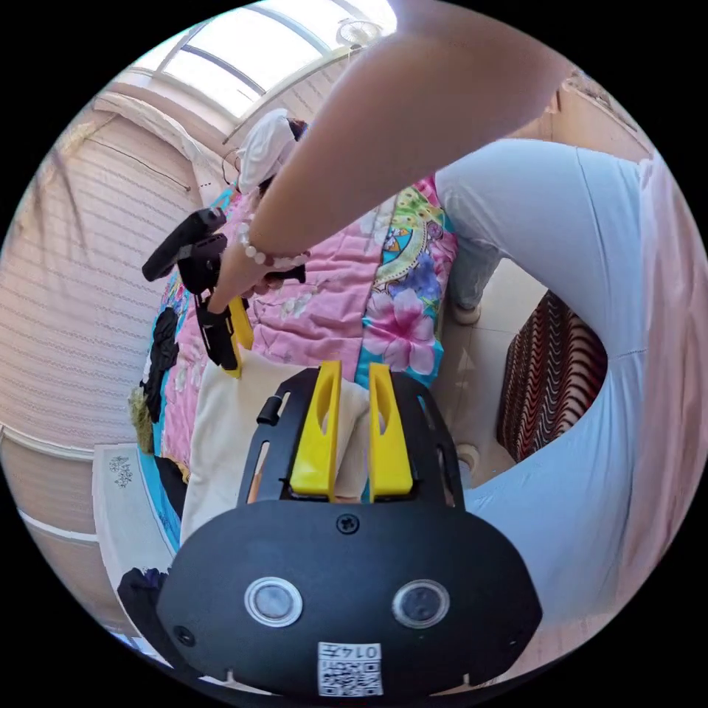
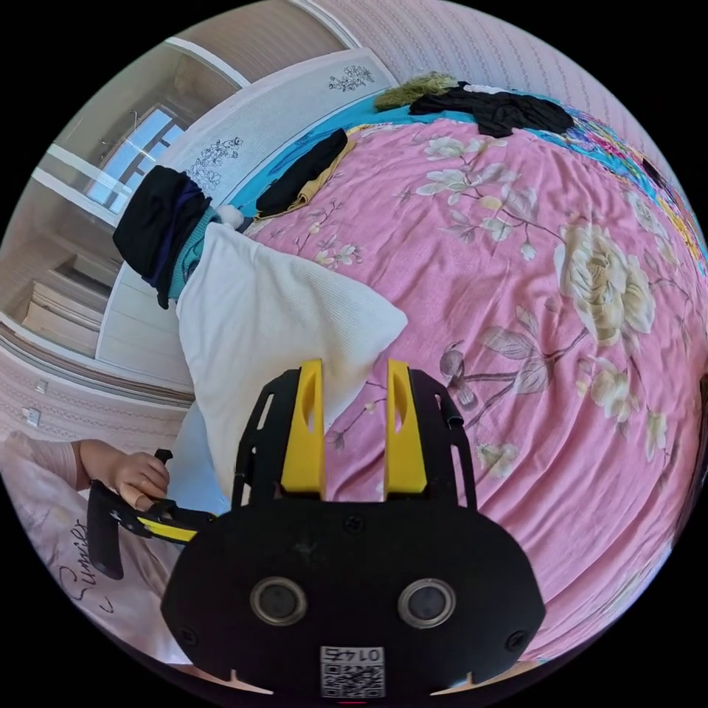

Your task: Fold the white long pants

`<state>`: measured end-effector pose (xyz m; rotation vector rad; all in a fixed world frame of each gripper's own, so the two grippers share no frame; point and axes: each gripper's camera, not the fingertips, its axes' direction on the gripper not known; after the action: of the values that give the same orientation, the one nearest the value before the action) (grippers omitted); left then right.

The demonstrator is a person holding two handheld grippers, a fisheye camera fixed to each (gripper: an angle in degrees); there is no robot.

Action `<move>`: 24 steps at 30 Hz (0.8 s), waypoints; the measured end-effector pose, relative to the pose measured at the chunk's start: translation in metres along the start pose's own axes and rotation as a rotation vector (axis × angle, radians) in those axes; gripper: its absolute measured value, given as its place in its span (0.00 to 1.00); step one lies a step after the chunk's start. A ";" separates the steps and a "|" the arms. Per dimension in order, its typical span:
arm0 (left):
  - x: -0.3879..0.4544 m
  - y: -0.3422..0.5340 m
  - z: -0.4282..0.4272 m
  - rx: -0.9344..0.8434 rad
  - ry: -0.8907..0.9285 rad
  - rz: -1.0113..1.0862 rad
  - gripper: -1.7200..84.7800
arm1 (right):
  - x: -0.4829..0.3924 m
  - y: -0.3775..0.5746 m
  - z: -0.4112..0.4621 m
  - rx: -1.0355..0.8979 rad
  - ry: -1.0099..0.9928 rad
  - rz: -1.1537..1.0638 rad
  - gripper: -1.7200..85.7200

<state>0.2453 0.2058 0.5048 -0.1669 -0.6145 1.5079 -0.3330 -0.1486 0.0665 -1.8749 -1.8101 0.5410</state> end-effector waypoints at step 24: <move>-0.046 0.074 -0.019 -0.022 0.005 -0.237 0.14 | 0.019 0.040 -0.011 0.046 -0.038 -0.016 0.14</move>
<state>0.1919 0.1732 0.4419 -0.1098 -0.6245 1.2719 -0.2931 -0.1308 0.0529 -1.8299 -1.8191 0.6113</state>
